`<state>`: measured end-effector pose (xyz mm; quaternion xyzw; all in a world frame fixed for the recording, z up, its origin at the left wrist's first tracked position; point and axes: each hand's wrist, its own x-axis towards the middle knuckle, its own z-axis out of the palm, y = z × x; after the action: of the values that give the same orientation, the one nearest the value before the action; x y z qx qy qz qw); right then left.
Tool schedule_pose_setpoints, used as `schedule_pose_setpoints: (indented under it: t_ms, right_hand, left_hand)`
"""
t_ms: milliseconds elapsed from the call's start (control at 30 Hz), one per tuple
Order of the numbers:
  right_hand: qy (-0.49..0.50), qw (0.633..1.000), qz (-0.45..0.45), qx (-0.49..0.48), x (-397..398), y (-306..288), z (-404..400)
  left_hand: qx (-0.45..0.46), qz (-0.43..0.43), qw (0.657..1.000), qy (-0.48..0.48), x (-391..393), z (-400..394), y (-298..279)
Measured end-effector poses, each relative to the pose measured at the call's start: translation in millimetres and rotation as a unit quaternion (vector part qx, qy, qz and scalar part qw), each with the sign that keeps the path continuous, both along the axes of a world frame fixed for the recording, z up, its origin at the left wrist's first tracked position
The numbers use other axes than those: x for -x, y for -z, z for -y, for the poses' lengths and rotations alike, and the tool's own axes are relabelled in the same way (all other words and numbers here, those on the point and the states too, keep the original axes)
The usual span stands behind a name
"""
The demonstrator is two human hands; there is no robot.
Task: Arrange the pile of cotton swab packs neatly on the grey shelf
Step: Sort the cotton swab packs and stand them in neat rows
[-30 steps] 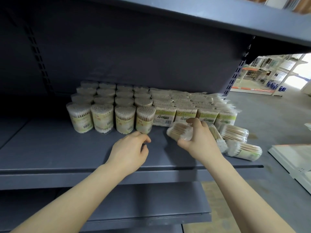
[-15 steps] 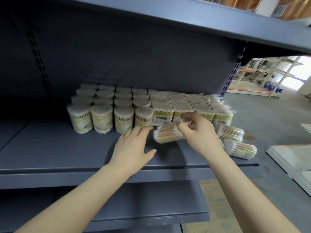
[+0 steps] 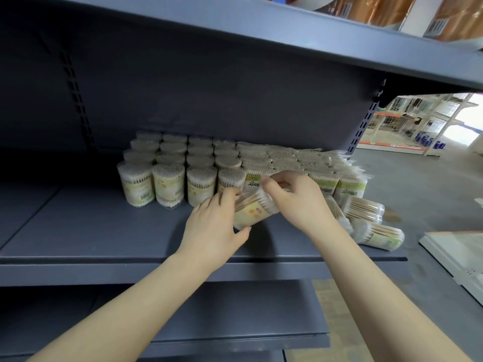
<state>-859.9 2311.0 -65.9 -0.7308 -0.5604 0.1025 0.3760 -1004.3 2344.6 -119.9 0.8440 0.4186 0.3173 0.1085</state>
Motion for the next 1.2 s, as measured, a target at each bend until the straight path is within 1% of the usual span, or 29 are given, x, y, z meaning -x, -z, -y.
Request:
schedule_pose_setpoints:
  t_ms: [133,233,333,500,700,933,1067,1200]
  right_hand:
    - [-0.036,0.999,-0.019,0.004,6.7,-1.9,-2.8]
    - [-0.066,0.997,-0.03,-0.014,5.9,1.5,-8.0]
    - [-0.097,0.994,-0.053,-0.002,5.1,5.4,-12.8]
    - [-0.139,0.986,-0.086,-0.017,10.6,6.1,-13.6]
    - [-0.158,0.981,-0.107,-0.025,17.2,5.4,-18.4]
    - [-0.166,0.98,-0.106,-0.033,25.3,3.5,-22.8]
    - [-0.164,0.979,-0.11,-0.039,26.6,4.2,-26.7]
    - [-0.149,0.982,-0.116,-0.031,27.5,7.0,-30.1]
  left_hand:
    - [0.031,0.028,0.999,-0.005,9.1,-0.8,-2.7]
    - [0.056,0.049,0.997,-0.009,16.2,-2.1,-3.5]
    - [0.095,0.074,0.993,-0.005,23.0,-2.3,-4.5]
    - [0.13,0.082,0.988,0.001,33.6,-4.7,-4.4]
    - [0.154,0.088,0.984,0.011,38.1,-7.2,-3.4]
    - [0.221,0.101,0.969,0.036,44.0,-10.7,-4.6]
    - [0.223,0.1,0.969,0.037,46.7,-13.4,-3.6]
    - [0.234,0.141,0.96,0.056,48.5,-11.3,-5.7]
